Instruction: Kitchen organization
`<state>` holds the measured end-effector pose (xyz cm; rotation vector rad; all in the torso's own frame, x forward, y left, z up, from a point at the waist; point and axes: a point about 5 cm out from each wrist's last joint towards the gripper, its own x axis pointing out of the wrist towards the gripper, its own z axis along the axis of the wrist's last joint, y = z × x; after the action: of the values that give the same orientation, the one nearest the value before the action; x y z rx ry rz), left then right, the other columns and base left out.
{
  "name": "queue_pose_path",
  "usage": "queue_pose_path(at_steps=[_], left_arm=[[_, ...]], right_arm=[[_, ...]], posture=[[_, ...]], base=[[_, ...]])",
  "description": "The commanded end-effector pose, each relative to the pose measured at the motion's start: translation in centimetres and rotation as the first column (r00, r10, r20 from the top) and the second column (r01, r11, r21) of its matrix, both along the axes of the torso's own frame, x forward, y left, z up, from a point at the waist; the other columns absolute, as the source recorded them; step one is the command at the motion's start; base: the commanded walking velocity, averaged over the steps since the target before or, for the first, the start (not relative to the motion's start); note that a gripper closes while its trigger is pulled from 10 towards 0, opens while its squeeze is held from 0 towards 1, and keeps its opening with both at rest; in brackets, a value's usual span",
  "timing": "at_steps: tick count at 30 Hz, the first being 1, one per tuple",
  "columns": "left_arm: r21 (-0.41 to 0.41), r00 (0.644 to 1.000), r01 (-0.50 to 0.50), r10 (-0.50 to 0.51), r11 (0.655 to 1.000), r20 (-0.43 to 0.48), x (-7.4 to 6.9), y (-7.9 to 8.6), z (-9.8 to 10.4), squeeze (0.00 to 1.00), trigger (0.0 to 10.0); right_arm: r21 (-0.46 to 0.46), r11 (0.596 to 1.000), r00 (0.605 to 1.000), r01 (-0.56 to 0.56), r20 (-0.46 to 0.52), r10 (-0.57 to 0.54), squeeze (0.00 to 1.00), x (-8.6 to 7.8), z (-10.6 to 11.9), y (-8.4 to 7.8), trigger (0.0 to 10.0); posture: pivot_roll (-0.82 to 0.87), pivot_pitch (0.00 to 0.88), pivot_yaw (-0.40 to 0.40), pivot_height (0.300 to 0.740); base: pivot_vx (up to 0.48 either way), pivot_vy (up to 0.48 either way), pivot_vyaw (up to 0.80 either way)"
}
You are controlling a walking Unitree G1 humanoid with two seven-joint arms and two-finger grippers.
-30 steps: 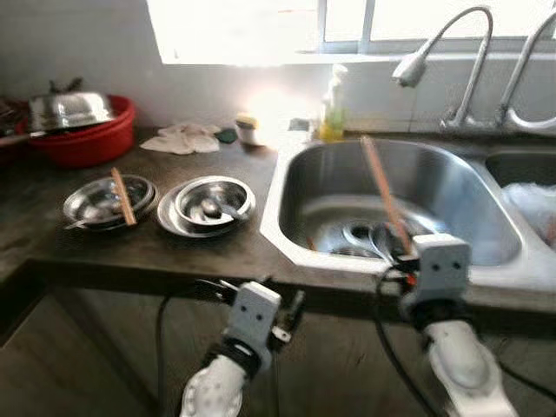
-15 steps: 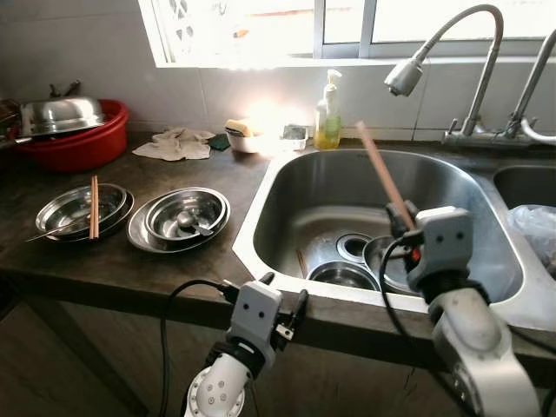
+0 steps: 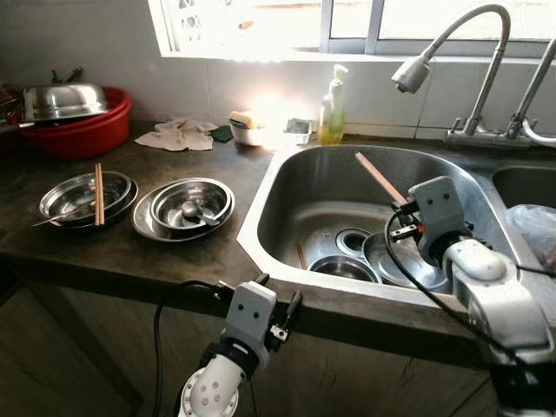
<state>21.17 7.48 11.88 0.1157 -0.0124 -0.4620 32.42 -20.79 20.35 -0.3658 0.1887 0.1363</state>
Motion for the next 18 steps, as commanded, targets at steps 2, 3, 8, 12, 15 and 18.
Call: queue_pose_path(at_steps=[2,3,8,12,15,18], left_arm=[[0.010,1.000,-0.006,0.006,1.000,-0.020,-0.2,0.1,-0.1,0.00,10.0],[0.010,1.000,-0.006,0.006,1.000,-0.020,-0.2,0.1,-0.1,0.00,10.0],[0.008,1.000,-0.012,0.012,1.000,-0.023,-0.6,0.2,0.1,0.00,10.0],[0.005,0.999,-0.018,0.018,1.000,-0.028,-1.0,0.3,0.2,0.00,10.0],[0.004,0.999,-0.017,0.017,1.000,-0.028,-1.1,0.3,0.3,0.00,10.0],[0.002,0.999,-0.018,0.018,1.000,-0.033,-1.3,0.3,0.3,0.00,10.0]], right_arm=[[-0.021,0.997,0.991,-0.073,-0.113,0.070,0.00,1.5,-0.5,0.1,10.0],[-0.021,0.997,0.991,-0.073,-0.113,0.070,0.00,1.5,-0.5,0.1,10.0],[-0.027,0.984,0.963,-0.179,-0.208,0.169,0.00,2.7,-1.1,1.0,10.0],[-0.028,0.974,0.941,-0.224,-0.267,0.208,0.00,3.4,-1.8,1.3,10.0],[-0.033,0.968,0.931,-0.248,-0.283,0.229,0.00,3.5,-2.2,1.5,10.0],[-0.027,0.968,0.918,-0.251,-0.323,0.229,0.12,3.6,-3.0,1.6,10.0]], posture=[[0.10,0.061,-0.027,0.740],[0.10,0.061,-0.027,0.740],[0.12,0.081,-0.034,0.740],[0.13,0.093,-0.043,0.740],[0.13,0.098,-0.046,0.740],[0.14,0.107,-0.044,0.740]], base=[[0.000,0.000,0.00],[0.000,0.000,0.00],[0.000,0.000,0.00],[0.000,0.000,0.00],[0.000,0.000,0.00],[0.000,0.000,0.00]])
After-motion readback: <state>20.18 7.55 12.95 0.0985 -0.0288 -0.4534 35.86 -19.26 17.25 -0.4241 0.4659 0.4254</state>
